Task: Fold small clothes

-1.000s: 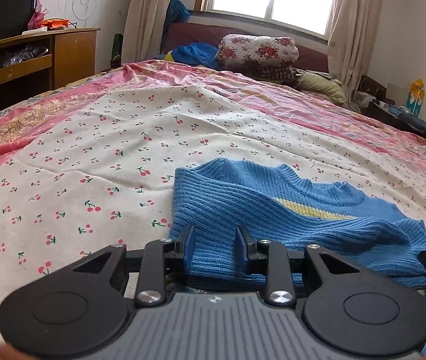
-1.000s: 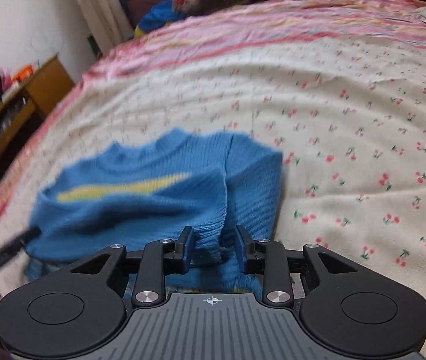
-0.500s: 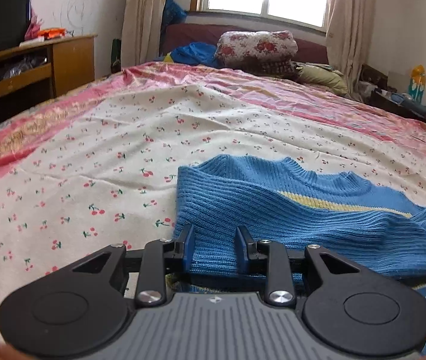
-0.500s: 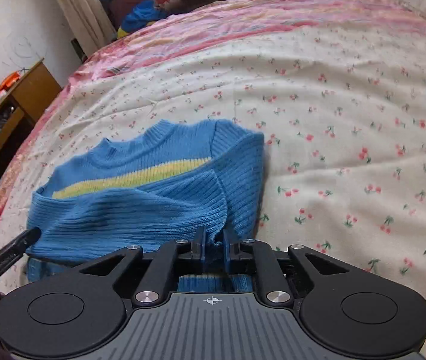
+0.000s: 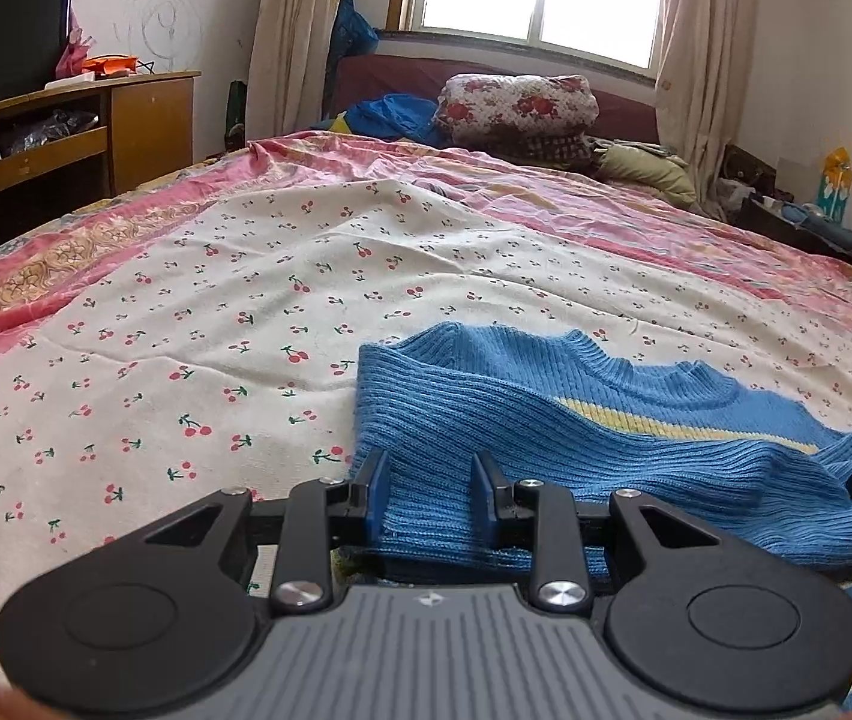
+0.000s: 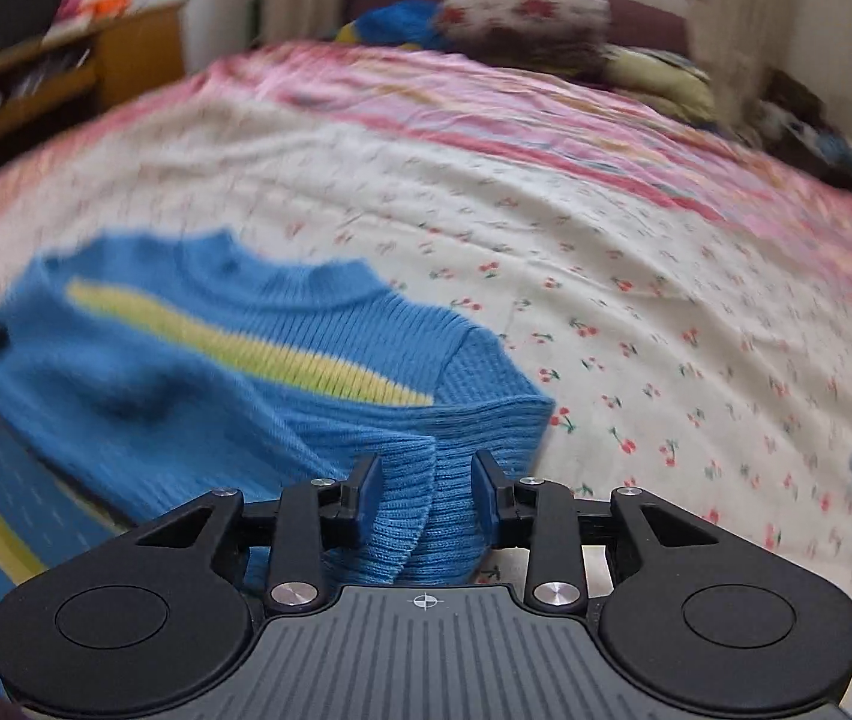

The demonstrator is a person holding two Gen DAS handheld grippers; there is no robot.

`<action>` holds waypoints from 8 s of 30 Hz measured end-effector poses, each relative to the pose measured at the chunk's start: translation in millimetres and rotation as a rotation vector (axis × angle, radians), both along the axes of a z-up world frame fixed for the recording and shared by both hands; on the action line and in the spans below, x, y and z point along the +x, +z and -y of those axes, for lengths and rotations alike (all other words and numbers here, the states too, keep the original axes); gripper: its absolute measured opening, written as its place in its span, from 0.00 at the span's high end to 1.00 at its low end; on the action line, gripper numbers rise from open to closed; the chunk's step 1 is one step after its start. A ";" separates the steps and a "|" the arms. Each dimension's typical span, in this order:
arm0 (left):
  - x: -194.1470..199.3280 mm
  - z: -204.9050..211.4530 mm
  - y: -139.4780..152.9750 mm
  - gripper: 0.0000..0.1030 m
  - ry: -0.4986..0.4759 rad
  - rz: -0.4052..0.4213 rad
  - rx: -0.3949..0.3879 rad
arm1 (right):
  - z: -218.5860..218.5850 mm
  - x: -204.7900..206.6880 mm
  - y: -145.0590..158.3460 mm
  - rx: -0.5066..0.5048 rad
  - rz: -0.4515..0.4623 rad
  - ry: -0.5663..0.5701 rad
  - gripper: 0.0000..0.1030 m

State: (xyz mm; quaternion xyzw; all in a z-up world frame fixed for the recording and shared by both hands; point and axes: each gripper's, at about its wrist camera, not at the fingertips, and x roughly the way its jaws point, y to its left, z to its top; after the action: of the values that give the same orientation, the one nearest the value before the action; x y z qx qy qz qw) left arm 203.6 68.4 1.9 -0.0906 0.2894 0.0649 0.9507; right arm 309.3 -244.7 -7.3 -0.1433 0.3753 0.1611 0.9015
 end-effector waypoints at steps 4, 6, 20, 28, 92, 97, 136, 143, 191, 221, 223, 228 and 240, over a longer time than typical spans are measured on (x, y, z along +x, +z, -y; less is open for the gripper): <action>0.9 1.1 -1.2 0.65 -0.006 -0.004 0.002 | -12.1 -3.0 -1.3 -0.109 0.037 0.137 0.68; 1.8 1.8 -1.8 0.65 -0.007 -0.006 0.005 | -18.8 -2.5 -3.6 -0.154 0.047 0.201 0.69; 1.8 -1.0 1.1 0.64 0.017 0.012 0.024 | 15.3 38.4 -8.0 0.150 -0.080 -0.090 0.98; 30.2 -14.0 19.7 0.61 -0.023 0.033 0.041 | 7.4 32.8 22.0 0.145 0.013 -0.057 0.81; -126.5 -7.7 11.9 0.56 -0.176 -0.375 0.040 | 60.2 -198.5 -8.1 0.202 -0.142 -0.165 0.67; -138.9 -2.9 10.9 0.56 -0.183 -0.412 0.076 | 63.9 -216.3 -13.5 0.199 -0.191 -0.181 0.67; -176.0 -15.3 -2.0 0.80 -0.218 -0.564 -0.115 | 71.8 -234.0 -29.8 0.284 -0.419 -0.175 0.77; -179.8 -15.7 1.2 0.84 -0.222 -0.531 -0.155 | 80.3 -235.3 -30.9 0.356 -0.422 -0.202 0.92; -54.7 -76.8 72.5 0.88 -0.171 -0.123 -0.613 | 100.0 -126.2 38.2 0.964 -0.152 -0.309 0.94; 72.1 -99.3 34.7 0.88 -0.071 -0.068 -0.645 | 92.0 22.0 13.3 0.968 -0.102 -0.409 0.94; 77.9 -100.1 30.3 0.88 -0.061 -0.072 -0.647 | 89.4 28.4 10.1 0.951 -0.101 -0.418 0.94; 87.3 -100.8 20.2 0.88 -0.046 -0.086 -0.648 | 87.1 42.5 -2.9 0.934 -0.122 -0.453 0.94; 95.3 -105.7 1.8 0.88 -0.010 -0.112 -0.633 | 86.9 59.4 -20.3 0.901 -0.147 -0.503 0.94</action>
State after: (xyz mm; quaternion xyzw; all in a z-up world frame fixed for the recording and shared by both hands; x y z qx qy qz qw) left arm 298.8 174.2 3.7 -0.3768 0.3475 -0.0281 0.8582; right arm 368.7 -331.6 -27.6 0.3651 0.3536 0.0949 0.8559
